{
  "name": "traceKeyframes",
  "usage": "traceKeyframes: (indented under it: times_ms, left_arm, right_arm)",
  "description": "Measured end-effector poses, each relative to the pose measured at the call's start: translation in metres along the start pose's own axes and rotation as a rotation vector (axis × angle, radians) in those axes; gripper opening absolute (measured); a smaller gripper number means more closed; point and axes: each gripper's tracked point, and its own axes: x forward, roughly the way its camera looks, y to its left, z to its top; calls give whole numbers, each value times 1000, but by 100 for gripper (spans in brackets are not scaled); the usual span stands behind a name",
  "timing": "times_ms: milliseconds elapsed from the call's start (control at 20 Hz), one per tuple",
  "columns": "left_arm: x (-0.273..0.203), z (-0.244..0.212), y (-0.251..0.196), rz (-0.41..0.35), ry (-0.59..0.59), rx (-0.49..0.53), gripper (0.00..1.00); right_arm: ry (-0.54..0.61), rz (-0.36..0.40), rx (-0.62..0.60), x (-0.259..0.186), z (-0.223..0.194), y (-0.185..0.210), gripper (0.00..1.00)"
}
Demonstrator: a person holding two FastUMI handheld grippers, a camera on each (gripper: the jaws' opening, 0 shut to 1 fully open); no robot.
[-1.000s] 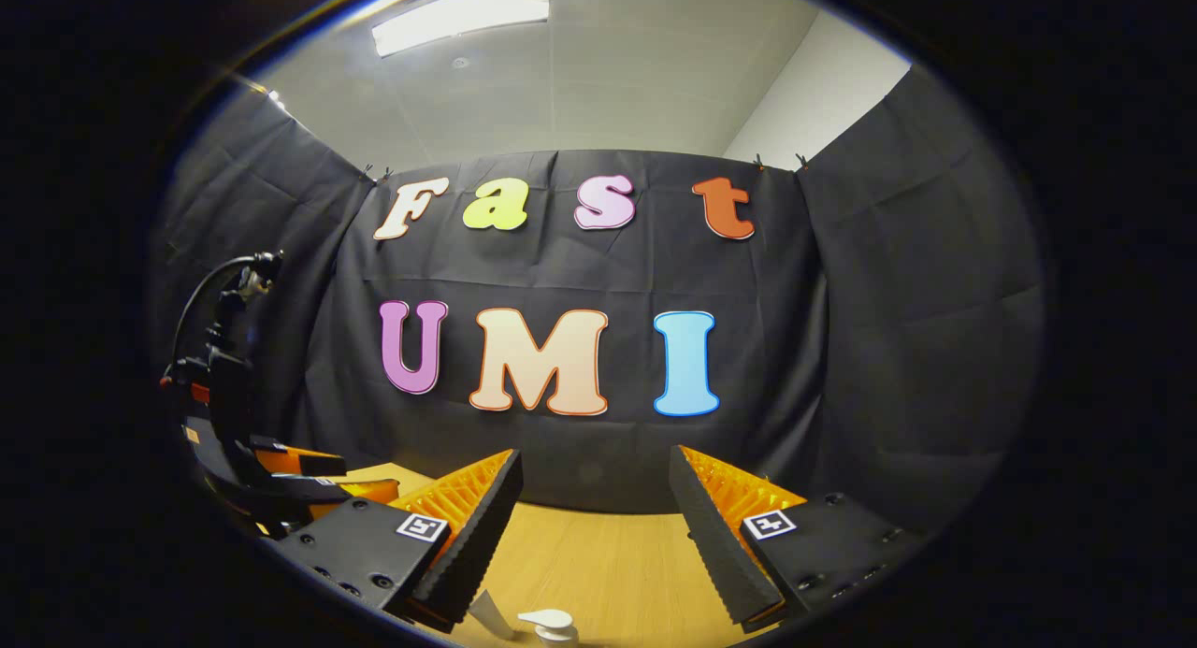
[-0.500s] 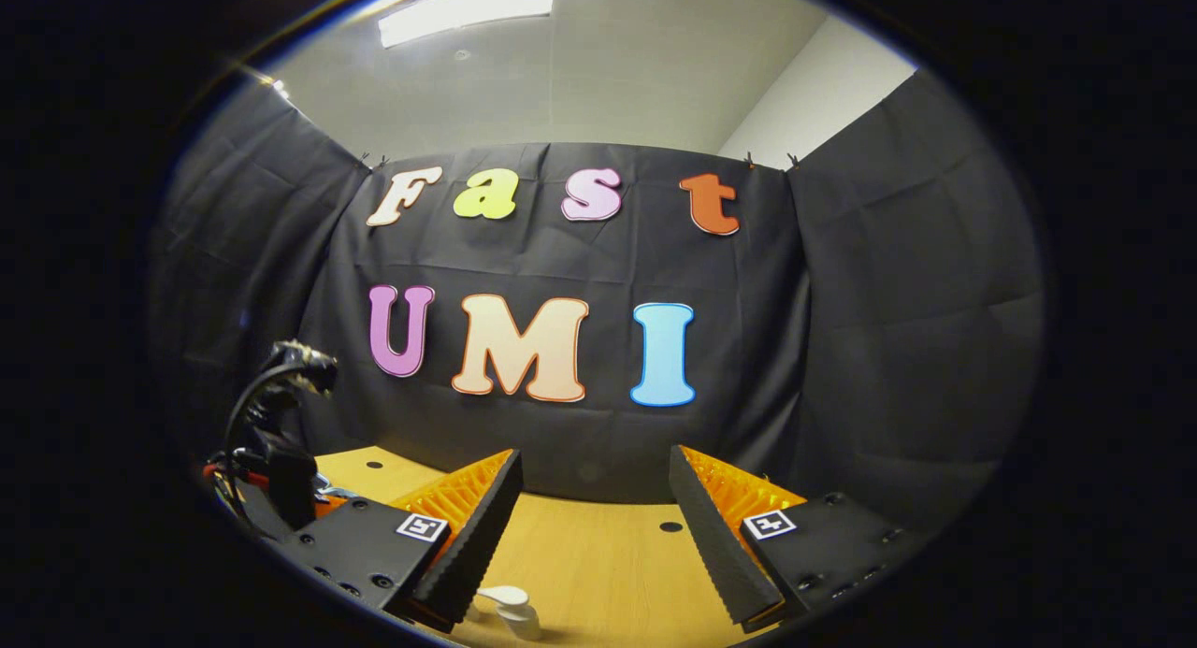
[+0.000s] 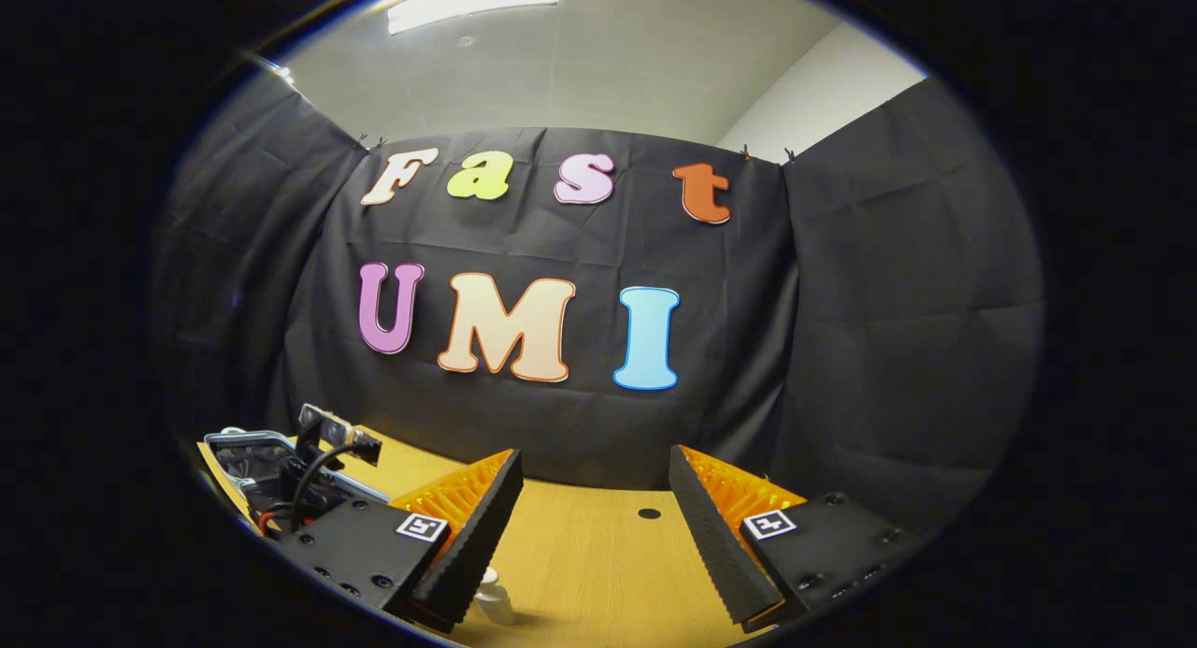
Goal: First open the suitcase, pack the skin care products into it, and then close the suitcase.
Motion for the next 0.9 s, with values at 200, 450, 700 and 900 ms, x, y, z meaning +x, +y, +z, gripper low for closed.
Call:
traceKeyframes:
  times_ms: [200, 450, 700, 900]
  left_arm:
    - [20, -25, 4, 7, 67, -6, 95]
    - [39, -44, 6, 0, 116, 20, 63]
    - [31, -38, 8, -31, 139, 52, 27]
    - [10, -1, 10, -64, 97, 65, 25]
  right_arm:
    - [8, -14, -13, -4, -4, -4, 98]
    - [23, -21, -23, -3, -8, -2, 98]
    - [30, -8, -9, 6, -13, 14, 98]
    - [56, 11, -3, 19, -29, 34, 98]
